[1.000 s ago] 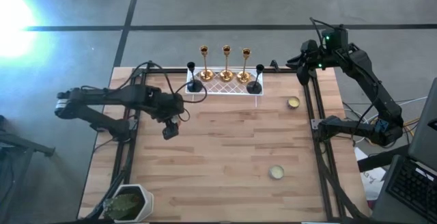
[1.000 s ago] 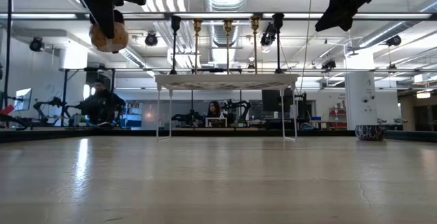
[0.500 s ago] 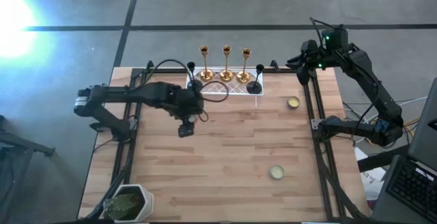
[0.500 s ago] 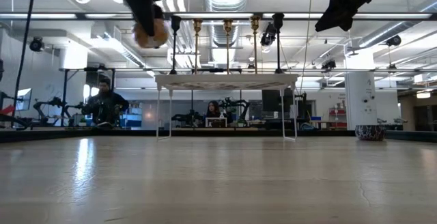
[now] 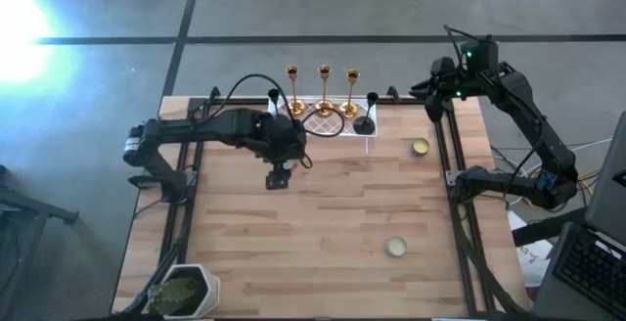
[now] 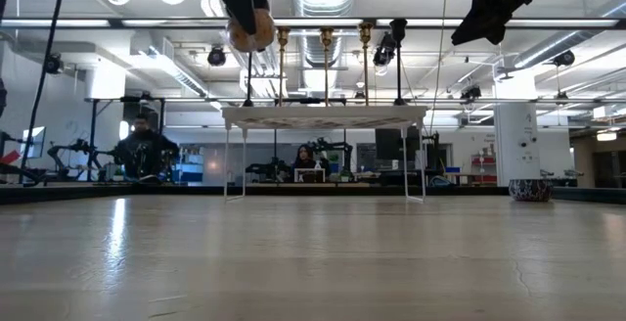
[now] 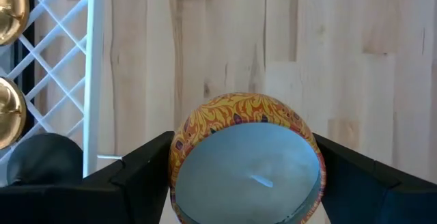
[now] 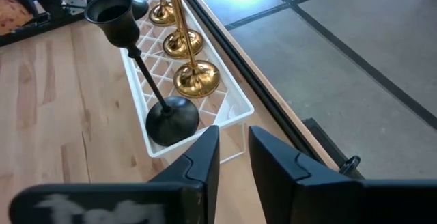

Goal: Pick & Place candle stick holders
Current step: Put the white scented candle on the shelf

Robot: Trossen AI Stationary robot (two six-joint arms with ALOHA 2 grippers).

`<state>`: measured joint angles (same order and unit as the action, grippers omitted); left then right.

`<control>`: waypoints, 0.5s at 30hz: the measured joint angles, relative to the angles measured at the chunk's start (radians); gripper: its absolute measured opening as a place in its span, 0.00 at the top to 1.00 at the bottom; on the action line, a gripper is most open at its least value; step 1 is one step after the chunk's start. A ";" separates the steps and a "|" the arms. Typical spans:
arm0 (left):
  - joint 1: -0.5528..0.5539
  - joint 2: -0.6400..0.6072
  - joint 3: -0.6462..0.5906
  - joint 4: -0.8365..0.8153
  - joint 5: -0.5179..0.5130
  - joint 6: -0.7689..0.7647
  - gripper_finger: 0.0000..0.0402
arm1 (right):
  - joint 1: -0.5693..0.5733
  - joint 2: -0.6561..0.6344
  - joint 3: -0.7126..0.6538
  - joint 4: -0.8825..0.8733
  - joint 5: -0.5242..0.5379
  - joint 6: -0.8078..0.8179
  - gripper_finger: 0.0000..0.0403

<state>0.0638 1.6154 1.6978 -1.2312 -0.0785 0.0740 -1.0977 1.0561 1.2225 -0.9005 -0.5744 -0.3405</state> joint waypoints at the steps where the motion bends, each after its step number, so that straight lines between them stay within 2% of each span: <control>1: 0.001 0.000 0.000 -0.003 0.001 0.008 0.25 | 0.000 0.000 0.000 0.000 0.000 0.000 0.82; 15: 0.011 -0.008 0.000 -0.013 0.001 0.008 0.25 | 0.000 0.000 0.000 0.000 0.000 0.000 0.79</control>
<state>0.0753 1.6070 1.6981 -1.2445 -0.0774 0.0819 -1.0974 1.0561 1.2225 -0.9005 -0.5747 -0.3405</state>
